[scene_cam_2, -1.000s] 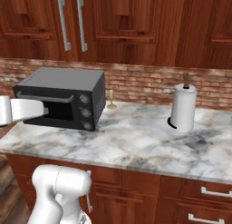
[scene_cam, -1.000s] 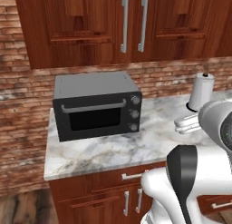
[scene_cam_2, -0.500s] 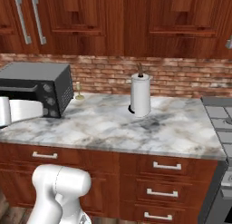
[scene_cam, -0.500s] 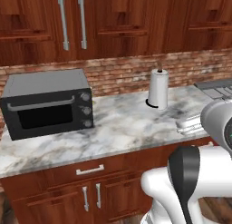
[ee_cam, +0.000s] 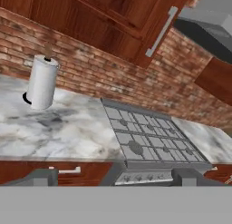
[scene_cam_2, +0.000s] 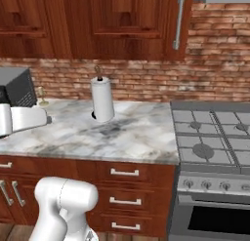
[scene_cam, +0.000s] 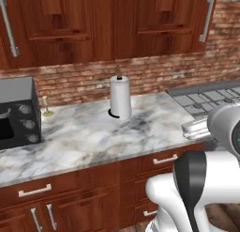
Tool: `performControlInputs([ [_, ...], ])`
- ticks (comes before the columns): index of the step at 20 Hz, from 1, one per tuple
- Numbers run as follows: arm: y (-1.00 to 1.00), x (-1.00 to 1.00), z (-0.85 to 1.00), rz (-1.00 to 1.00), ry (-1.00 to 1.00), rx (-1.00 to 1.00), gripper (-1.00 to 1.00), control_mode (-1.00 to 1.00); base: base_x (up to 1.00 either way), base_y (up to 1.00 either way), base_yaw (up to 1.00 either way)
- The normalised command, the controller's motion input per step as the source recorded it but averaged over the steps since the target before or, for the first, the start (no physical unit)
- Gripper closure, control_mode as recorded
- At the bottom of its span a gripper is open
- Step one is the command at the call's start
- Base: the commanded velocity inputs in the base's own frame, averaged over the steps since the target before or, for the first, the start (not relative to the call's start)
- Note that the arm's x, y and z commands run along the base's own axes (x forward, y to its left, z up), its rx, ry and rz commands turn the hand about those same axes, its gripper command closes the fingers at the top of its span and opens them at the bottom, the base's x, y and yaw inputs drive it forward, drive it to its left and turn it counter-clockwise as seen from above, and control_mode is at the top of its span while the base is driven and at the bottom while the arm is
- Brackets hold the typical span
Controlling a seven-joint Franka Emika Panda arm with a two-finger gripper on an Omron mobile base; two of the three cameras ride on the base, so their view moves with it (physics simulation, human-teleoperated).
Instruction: Close all open cabinet doors.
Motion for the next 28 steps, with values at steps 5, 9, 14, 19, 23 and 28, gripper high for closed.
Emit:
performControlInputs([
  [5, 0.0, 0.0, 0.0, 0.0, 0.0, 0.0, -1.0, 1.0, -0.23, -0.95, -0.05],
  [9, 0.0, 0.0, 0.0, 0.0, 0.0, 0.0, -1.0, 1.0, -0.29, -0.94, -0.05],
  [14, 0.0, 0.0, 0.0, 0.0, 0.0, 0.0, -1.0, 1.0, -0.32, -0.82, -0.13],
  [19, 0.0, 0.0, 0.0, 0.0, 0.0, 0.0, -1.0, 1.0, -0.28, -0.76, -0.16],
  [23, 0.0, 0.0, 0.0, 0.0, 0.0, 0.0, -1.0, 1.0, -0.21, -0.78, -0.16],
  [28, 0.0, 0.0, 0.0, 0.0, 0.0, 0.0, -1.0, 1.0, -0.07, -0.93, -0.1],
])
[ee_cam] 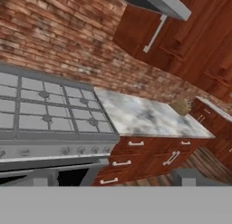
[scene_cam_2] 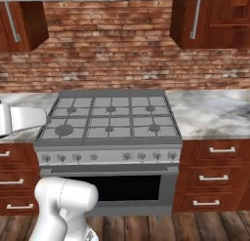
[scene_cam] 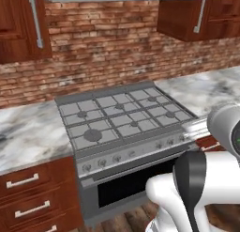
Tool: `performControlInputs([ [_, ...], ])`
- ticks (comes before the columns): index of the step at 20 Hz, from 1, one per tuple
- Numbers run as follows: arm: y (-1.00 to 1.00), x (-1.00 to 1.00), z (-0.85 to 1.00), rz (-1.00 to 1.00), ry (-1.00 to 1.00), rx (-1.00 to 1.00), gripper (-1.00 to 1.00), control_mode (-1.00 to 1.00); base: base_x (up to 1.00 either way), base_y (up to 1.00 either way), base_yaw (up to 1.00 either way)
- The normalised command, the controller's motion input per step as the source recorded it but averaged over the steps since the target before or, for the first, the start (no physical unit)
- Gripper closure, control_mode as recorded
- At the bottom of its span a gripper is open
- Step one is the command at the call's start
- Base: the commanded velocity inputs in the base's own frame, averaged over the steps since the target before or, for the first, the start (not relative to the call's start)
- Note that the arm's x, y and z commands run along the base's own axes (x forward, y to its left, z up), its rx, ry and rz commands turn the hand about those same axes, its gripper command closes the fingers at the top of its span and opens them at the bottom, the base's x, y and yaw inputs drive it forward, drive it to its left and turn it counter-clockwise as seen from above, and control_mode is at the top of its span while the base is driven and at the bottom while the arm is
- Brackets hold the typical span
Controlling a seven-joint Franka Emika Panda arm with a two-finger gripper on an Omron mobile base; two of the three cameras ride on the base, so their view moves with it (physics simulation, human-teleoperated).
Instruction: Close all open cabinet doors.
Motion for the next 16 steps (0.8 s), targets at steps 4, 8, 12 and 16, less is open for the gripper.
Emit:
performControlInputs([
  [4, 0.0, 0.0, 0.0, 0.0, 0.0, 0.0, -1.0, 1.0, 0.0, -0.97, -0.07],
  [8, 0.0, 0.0, 0.0, 0.0, 0.0, 0.0, -1.0, 1.0, -0.01, -0.99, -0.05],
  [12, 0.0, 0.0, 0.0, 0.0, 0.0, 0.0, -1.0, 1.0, -0.03, -0.99, -0.05],
  [16, 0.0, 0.0, 0.0, 0.0, 0.0, 0.0, -1.0, 1.0, 0.0, -1.0, -0.04],
])
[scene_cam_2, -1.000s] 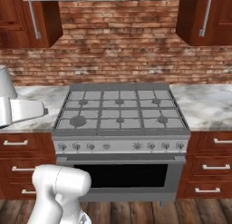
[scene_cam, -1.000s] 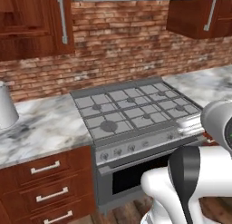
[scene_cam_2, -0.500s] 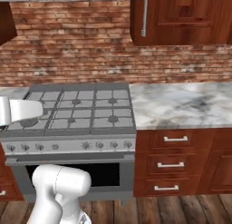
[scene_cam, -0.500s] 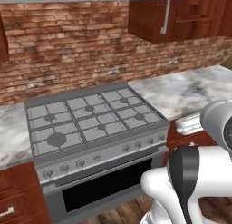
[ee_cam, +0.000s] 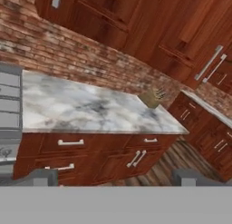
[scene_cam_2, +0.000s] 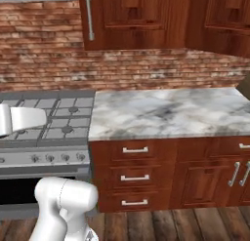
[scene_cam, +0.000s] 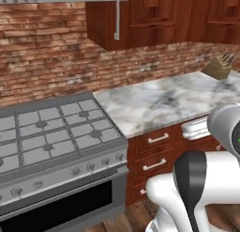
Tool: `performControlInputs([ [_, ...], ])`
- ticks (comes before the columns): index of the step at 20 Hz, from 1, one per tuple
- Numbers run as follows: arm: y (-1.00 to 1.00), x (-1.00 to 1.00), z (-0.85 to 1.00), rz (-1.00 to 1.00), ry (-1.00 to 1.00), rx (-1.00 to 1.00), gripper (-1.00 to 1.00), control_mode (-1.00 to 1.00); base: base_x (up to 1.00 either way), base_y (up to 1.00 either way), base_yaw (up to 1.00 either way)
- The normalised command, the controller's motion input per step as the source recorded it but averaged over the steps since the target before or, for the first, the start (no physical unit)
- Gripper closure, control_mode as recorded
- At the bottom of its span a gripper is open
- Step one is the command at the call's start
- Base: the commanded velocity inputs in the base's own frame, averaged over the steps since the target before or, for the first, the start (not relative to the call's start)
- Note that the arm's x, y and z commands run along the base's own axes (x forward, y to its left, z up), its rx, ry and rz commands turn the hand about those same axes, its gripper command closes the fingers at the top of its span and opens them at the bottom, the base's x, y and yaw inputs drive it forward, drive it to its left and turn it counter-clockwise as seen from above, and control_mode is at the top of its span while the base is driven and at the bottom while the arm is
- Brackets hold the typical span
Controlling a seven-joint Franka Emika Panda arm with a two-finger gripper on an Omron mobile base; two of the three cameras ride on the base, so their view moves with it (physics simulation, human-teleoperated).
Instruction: Close all open cabinet doors.
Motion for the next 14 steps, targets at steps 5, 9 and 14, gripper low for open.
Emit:
performControlInputs([
  [5, 0.0, 0.0, 0.0, 0.0, 0.0, 0.0, -1.0, 1.0, -0.05, -0.98, -0.03],
  [9, 0.0, 0.0, 0.0, 0.0, 0.0, 0.0, -1.0, 1.0, -0.25, -0.99, -0.03],
  [14, 0.0, 0.0, 0.0, 0.0, 0.0, 0.0, -1.0, 1.0, -0.27, -0.97, -0.03],
])
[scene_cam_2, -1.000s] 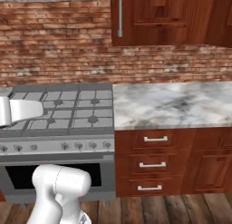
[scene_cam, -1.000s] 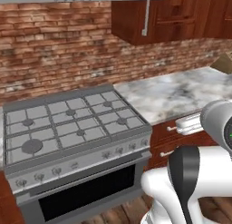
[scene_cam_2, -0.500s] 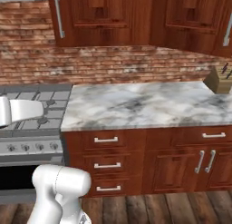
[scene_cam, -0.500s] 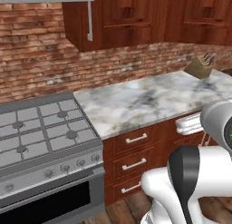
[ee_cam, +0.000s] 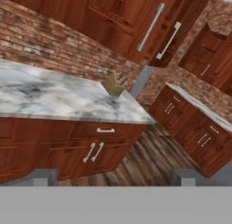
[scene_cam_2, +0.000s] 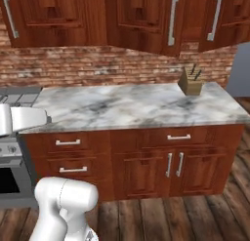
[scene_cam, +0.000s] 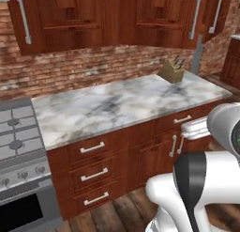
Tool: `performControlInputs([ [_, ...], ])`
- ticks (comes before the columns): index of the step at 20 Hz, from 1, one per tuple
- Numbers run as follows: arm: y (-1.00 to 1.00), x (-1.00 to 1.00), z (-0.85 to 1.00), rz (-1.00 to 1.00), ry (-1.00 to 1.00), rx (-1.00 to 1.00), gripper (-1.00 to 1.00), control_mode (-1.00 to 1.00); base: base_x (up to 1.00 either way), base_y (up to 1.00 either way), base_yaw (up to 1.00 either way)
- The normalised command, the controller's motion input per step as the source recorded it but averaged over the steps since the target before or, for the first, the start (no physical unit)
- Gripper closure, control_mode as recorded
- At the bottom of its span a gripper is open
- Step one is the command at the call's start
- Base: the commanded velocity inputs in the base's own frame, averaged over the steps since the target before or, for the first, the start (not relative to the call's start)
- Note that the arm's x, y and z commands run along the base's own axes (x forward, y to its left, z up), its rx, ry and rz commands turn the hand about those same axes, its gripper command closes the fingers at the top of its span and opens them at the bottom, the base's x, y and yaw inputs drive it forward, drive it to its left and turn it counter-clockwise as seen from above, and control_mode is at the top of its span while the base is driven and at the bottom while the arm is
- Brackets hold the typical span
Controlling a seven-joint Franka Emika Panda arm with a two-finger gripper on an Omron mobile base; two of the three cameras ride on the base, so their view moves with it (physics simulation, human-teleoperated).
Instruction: Close all open cabinet doors.
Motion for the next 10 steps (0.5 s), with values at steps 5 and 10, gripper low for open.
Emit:
performControlInputs([
  [5, 0.0, 0.0, 0.0, 0.0, 0.0, 0.0, -1.0, 1.0, -0.1, -0.92, -0.02],
  [10, 0.0, 0.0, 0.0, 0.0, 0.0, 0.0, -1.0, 1.0, 0.0, -0.87, 0.0],
])
